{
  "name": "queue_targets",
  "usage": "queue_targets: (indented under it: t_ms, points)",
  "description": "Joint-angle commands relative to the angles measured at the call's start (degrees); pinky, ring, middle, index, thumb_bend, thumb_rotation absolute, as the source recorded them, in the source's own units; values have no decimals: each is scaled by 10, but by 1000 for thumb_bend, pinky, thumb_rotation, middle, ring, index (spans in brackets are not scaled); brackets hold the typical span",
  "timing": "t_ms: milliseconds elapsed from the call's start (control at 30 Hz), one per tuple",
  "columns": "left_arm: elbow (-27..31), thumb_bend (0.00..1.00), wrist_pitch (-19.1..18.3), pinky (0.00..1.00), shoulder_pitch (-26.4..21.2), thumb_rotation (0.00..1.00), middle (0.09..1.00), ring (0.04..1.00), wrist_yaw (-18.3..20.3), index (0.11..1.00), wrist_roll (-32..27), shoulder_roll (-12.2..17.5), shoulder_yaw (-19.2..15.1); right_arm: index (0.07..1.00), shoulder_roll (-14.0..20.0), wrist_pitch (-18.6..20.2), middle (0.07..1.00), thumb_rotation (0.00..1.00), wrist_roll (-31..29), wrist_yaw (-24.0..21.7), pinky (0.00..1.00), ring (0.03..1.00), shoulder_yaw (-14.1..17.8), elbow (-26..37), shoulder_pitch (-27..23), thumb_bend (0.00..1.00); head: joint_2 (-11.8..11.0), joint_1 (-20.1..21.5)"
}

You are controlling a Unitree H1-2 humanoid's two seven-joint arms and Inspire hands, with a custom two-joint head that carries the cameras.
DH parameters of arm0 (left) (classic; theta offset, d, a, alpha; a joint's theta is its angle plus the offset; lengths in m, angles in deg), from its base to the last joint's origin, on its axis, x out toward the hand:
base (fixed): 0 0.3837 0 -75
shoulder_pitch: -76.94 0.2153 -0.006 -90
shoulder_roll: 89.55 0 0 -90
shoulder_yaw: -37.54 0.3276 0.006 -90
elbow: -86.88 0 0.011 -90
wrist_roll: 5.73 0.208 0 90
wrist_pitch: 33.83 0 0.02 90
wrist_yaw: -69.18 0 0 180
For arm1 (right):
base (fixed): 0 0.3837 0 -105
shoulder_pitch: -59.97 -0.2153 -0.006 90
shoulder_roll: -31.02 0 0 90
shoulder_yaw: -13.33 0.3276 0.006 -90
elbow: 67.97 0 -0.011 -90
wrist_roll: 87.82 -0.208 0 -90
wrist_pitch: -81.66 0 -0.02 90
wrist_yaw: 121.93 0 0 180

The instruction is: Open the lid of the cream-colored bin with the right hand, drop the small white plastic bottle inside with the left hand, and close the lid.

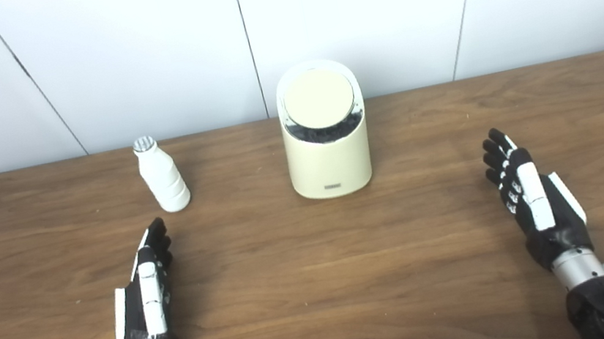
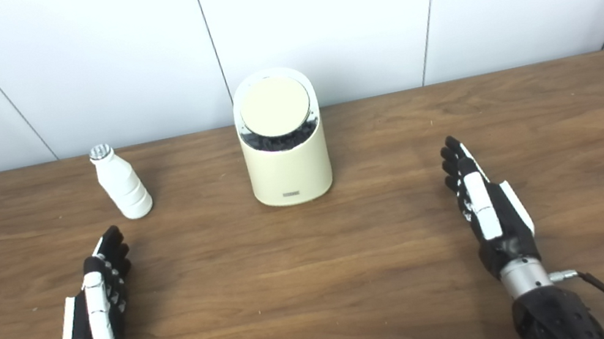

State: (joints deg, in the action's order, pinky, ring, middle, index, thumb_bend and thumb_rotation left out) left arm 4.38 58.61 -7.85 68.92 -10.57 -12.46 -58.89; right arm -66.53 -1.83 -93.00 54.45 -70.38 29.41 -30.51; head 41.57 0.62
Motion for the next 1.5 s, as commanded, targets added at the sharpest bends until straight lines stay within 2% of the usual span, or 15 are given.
queue_targets:
  t_ms: [0, 700, 867, 1000, 1100, 1233, 1333, 1467]
  points:
    - [-6, 452, 0, 984, -9, 982, 959, 966, -4, 942, 5, 0, 2, 963, 5, 0, 967, 1000, 2, 1, 1000, 977, 0, 11, -8, 611, 1, 0]
    - [-5, 455, 2, 979, -8, 990, 957, 957, -6, 946, 8, -2, 3, 963, 6, 0, 969, 1000, 4, 1, 1000, 980, -1, 12, -7, 617, 0, 0]
    - [-7, 454, 2, 983, -8, 989, 961, 963, -5, 949, 9, -1, 4, 963, 12, -6, 967, 1000, 17, 1, 1000, 978, -5, 8, -8, 638, -8, 8]
    - [-12, 441, 5, 984, -9, 999, 961, 966, -5, 951, 13, 0, 7, 966, 11, 4, 964, 929, 24, 3, 1000, 968, -7, 16, -10, 607, -12, 6]
    - [-15, 456, 2, 993, -10, 993, 963, 973, -4, 951, 13, 0, 8, 973, 11, 8, 971, 926, 27, 4, 1000, 967, -9, 20, -15, 607, -15, 9]
    - [-21, 460, 11, 984, -12, 978, 960, 970, -6, 947, 15, -4, 10, 984, 16, 21, 985, 913, 28, 3, 1000, 986, -10, 29, -34, 666, -15, 15]
    - [-21, 443, 16, 980, -12, 990, 967, 976, -3, 957, 14, -8, 14, 973, 16, 42, 975, 880, 27, 4, 1000, 982, -11, 39, -64, 683, -15, 13]
    - [-21, 440, 19, 983, -9, 998, 967, 977, -4, 957, 19, -12, 18, 960, 24, 65, 971, 889, 37, -3, 1000, 978, -23, 50, -104, 702, -17, 9]
